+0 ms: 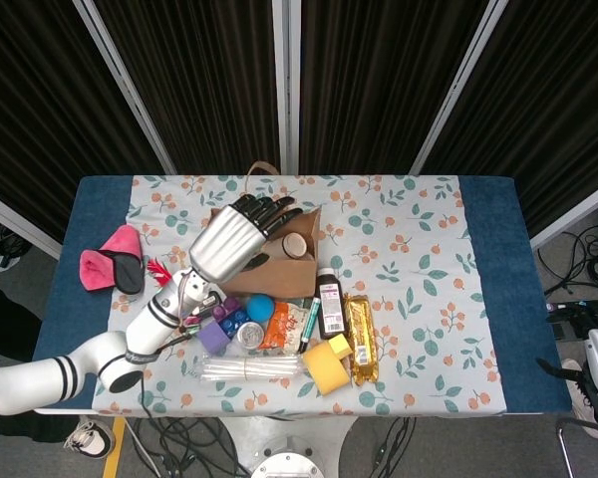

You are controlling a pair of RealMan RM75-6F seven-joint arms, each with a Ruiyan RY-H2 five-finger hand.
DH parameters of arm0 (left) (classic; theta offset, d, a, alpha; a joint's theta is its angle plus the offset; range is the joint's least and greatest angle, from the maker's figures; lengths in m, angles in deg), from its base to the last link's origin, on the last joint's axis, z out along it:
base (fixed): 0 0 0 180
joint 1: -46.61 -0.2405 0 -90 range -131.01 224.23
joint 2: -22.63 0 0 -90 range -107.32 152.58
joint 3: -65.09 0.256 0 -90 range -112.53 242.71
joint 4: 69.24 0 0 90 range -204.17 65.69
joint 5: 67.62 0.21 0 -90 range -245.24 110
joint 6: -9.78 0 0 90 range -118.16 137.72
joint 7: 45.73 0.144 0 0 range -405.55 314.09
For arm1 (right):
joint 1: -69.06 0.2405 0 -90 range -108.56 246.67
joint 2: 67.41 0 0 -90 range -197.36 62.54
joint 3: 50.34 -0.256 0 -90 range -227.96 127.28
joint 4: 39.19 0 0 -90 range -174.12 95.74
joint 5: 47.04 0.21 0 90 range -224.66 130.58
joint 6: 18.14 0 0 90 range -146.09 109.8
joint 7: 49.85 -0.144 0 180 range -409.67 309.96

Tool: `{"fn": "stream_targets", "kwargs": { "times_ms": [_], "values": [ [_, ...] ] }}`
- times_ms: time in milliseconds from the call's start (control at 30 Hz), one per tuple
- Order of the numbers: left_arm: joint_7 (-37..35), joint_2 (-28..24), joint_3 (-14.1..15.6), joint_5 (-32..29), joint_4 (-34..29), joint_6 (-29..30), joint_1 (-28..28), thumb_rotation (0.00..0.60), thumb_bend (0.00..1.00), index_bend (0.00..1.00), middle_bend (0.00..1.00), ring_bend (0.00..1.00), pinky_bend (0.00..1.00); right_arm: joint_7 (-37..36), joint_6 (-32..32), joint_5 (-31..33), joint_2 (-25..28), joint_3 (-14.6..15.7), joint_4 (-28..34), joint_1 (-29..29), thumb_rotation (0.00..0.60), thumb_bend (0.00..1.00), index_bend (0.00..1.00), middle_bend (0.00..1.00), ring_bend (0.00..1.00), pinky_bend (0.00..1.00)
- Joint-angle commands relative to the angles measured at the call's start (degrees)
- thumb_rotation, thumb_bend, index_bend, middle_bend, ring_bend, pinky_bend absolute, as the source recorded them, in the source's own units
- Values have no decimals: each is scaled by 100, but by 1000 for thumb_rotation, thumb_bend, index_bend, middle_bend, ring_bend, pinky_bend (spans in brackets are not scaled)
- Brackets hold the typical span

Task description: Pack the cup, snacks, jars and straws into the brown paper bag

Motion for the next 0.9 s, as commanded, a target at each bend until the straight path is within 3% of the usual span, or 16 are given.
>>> {"fn": "stream_targets", "kwargs": {
  "times_ms": [33, 333, 567, 733, 900],
  "values": [
    [-6, -29, -8, 7, -42, 29, -13, 600, 123, 256, 320, 348, 427, 0, -1, 0, 5, 0, 5, -1, 600, 8, 362, 254, 128, 237],
    [392, -669, -141, -178, -553, 342, -360, 600, 123, 259, 321, 348, 438, 21, -58, -28, 72, -20, 82, -3, 600, 8, 362, 254, 128, 237],
    [898, -1453, -74, -707, -936, 965, -1234, 600, 124, 287, 324, 338, 446, 101, -105, -77, 89, -4, 188, -9, 600, 8, 362, 253, 128, 238],
    [774, -1874, 239, -1187, -1268, 1294, -2029, 600, 124, 289, 318, 292, 399, 185, -137, -88, 111, -3, 281, -12, 600, 8, 362, 254, 128, 238],
    [283, -2003, 826, -1433, -1257, 1174, -2684, 600, 124, 290, 298, 262, 347, 380, -233, -224, 202, 2, 513, 12, 600, 7, 362, 253, 128, 237]
  ]
}}
